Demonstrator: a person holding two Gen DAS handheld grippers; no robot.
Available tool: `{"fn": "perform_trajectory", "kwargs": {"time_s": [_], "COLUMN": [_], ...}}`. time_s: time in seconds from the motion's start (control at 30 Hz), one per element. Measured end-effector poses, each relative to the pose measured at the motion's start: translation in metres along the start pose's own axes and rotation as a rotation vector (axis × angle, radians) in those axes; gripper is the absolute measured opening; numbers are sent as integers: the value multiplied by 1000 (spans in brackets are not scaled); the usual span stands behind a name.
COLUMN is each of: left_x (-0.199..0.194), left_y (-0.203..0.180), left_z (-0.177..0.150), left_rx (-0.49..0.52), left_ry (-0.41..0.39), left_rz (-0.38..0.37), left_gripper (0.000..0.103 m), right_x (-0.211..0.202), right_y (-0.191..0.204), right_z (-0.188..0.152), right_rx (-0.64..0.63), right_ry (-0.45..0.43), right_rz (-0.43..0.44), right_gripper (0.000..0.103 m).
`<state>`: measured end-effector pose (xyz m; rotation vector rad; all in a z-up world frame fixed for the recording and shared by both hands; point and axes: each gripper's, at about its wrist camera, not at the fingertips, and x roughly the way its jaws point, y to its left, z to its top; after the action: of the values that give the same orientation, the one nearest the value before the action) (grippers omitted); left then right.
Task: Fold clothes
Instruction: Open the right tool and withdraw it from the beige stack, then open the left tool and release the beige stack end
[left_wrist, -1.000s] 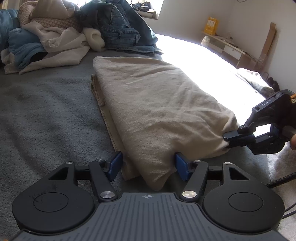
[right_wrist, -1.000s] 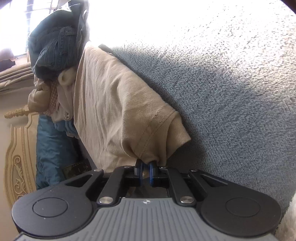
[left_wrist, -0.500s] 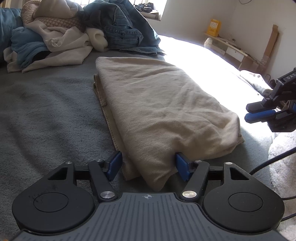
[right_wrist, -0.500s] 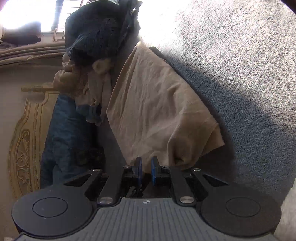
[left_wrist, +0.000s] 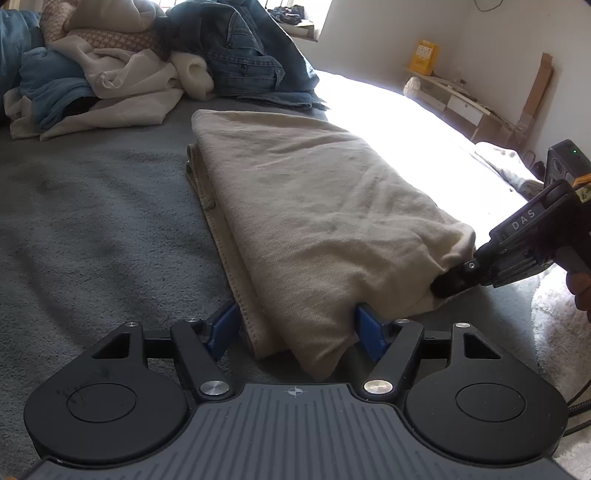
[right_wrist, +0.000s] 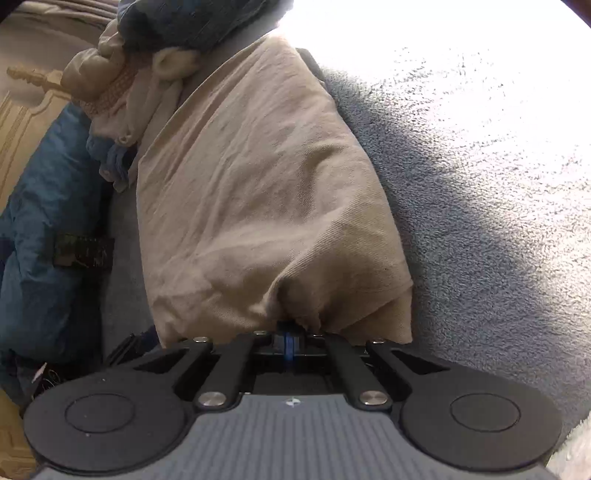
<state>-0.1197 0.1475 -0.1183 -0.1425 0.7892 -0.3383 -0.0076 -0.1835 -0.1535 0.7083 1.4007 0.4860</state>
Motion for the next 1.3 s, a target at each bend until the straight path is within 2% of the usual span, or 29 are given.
{"fn": "perform_trajectory", "kwargs": {"time_s": [0.1, 0.17, 0.33, 0.4, 0.47, 0.6, 0.8, 0.97, 1.07, 1.13, 1.23, 1.3], "left_x": [0, 0, -3, -6, -12, -33, -66, -40, -15, 1, 22, 34], "left_y": [0, 0, -4, -6, -9, -8, 0, -5, -15, -20, -29, -32], "left_z": [0, 1, 4, 6, 6, 6, 33, 69, 83, 88, 87, 81], "left_rx": [-3, -3, 15, 18, 22, 7, -70, -72, -53, -30, 17, 40], "left_ry": [1, 4, 15, 21, 24, 21, -88, -140, -120, -96, -42, 2], "left_rz": [2, 6, 28, 42, 57, 97, 132, 66, 53, 55, 83, 107], "left_gripper": [71, 72, 72, 72, 71, 71, 71, 71, 70, 70, 69, 69], "right_x": [-1, -6, -41, -54, -66, -90, -98, -74, -55, -39, -19, -7], "right_y": [-25, -34, -31, -29, -26, -22, 16, 71, 92, 98, 93, 88], "right_z": [0, -2, 2, 5, 9, 17, 30, 34, 33, 30, 22, 20], "right_rx": [213, 303, 255, 225, 192, 125, -125, -408, -535, -605, -664, -689], "right_ry": [19, 23, -36, -65, -100, -168, -260, -265, -281, -311, -341, -317], "right_rz": [99, 144, 162, 166, 166, 167, 108, 39, -19, -97, -173, -217], "right_gripper": [0, 0, 5, 12, 14, 15, 15, 15, 15, 15, 15, 15]}}
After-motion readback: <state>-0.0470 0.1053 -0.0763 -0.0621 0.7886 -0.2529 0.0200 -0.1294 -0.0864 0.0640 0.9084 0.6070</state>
